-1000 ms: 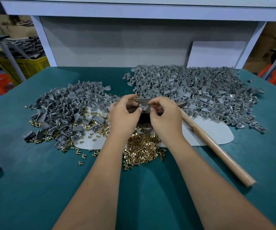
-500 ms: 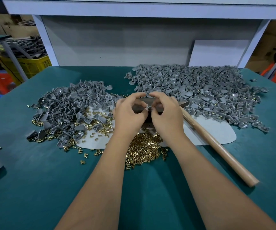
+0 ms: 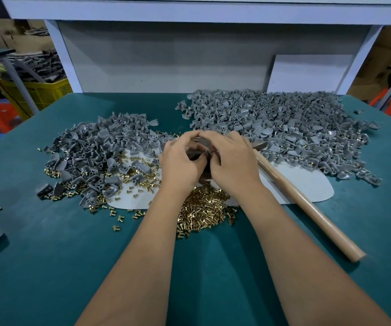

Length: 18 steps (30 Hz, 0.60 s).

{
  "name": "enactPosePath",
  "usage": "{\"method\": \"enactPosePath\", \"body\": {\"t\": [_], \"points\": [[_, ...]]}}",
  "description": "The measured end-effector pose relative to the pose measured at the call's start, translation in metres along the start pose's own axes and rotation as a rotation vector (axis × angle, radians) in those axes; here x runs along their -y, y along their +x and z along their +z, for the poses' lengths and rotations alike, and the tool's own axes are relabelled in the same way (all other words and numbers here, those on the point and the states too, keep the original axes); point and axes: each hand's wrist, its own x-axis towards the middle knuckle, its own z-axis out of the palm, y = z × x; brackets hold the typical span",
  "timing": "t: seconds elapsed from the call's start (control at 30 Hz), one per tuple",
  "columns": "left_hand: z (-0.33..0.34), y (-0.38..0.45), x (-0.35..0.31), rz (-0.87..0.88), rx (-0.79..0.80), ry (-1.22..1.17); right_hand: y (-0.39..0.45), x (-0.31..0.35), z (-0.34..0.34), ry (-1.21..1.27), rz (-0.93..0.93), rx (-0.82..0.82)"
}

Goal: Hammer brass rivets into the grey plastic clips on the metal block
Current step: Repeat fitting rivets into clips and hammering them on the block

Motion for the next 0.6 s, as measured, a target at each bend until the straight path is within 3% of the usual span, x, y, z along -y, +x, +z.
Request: {"method": "enactPosePath", "body": {"t": [0.13, 0.47, 0.6], "points": [[0.0, 0.0, 0.001, -0.021, 0.005, -0.001, -0.002, 0.0, -0.001, 0.035, 0.016, -0.003], [0.001, 0.001, -0.002, -0.04, -0.107, 0.048, 0.035, 0.006, 0.001, 0.126, 0.265, 0.341], [0.001, -0.001, -0.001, -0.061, -0.08, 0.028, 0.031, 0.008, 0.006, 0.142, 0.298, 0.305]]}}
